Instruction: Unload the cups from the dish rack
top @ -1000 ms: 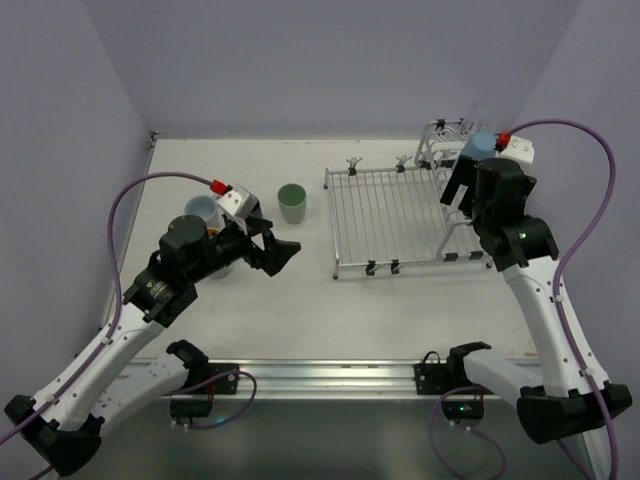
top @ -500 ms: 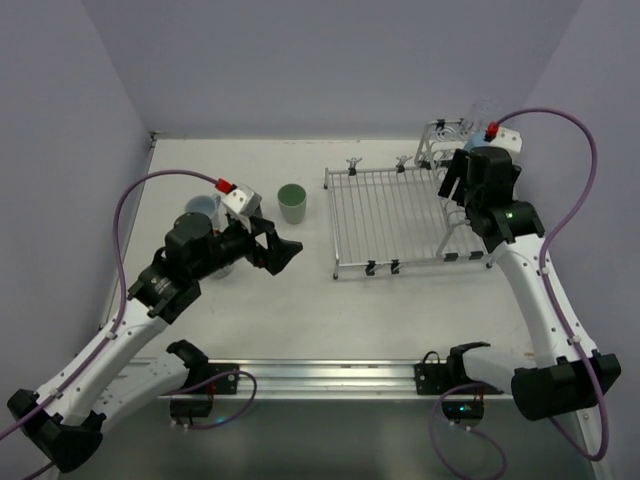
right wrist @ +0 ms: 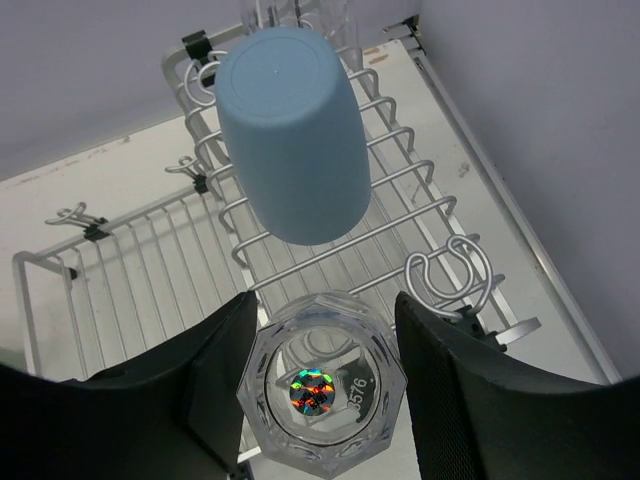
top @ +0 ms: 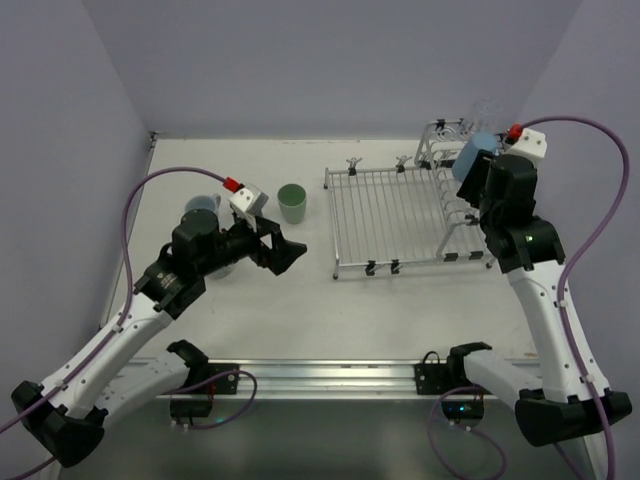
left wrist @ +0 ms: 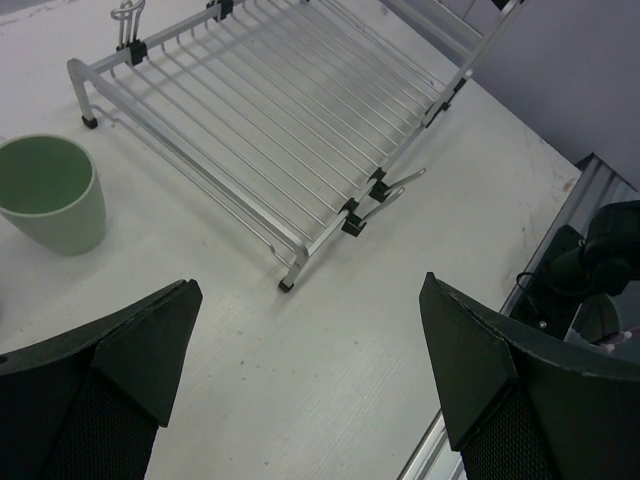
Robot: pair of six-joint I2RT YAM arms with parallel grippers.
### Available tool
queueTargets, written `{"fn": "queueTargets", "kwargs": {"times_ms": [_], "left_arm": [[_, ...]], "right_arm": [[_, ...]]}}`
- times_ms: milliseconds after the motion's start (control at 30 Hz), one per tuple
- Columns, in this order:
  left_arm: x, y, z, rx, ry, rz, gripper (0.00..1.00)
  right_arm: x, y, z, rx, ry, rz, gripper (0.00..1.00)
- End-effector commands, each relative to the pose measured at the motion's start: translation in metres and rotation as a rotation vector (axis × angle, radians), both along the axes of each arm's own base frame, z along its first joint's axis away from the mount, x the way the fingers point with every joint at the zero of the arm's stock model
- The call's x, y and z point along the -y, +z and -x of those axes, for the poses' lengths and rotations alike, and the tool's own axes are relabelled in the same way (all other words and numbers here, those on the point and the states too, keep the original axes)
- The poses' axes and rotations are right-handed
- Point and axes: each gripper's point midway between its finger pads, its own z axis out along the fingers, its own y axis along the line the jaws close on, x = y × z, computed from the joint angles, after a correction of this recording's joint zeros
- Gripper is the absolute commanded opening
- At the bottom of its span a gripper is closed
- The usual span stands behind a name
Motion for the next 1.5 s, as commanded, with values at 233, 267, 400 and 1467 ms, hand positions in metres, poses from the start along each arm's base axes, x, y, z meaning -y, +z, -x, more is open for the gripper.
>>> {"fn": "queueTargets", "kwargs": {"times_ms": [233, 267, 400, 1467], "left_arm": [[0.032, 0.037, 0.016, 0.006, -0.162, 0.219, 1.00], [0.034, 0.043, 0.018, 0.016, -0.178, 0.252, 1.00], [0.041, 0.067, 0.030, -0.003, -0.231, 0.435, 0.89], [0.070, 0.076, -0.005, -0.046, -0.254, 0.621, 0.36]], "right_arm": [[-0.115, 0.033, 0.033, 0.193, 0.541, -0.387, 0.34], [-0.138, 0.051, 0.035, 0.273, 0.647, -0.453, 0.35], [-0.221, 0.063, 0.053, 0.301, 0.960, -0.707, 0.32], [-0.317, 0.010, 0.056, 0.158, 1.183, -0.970, 0.31]]}}
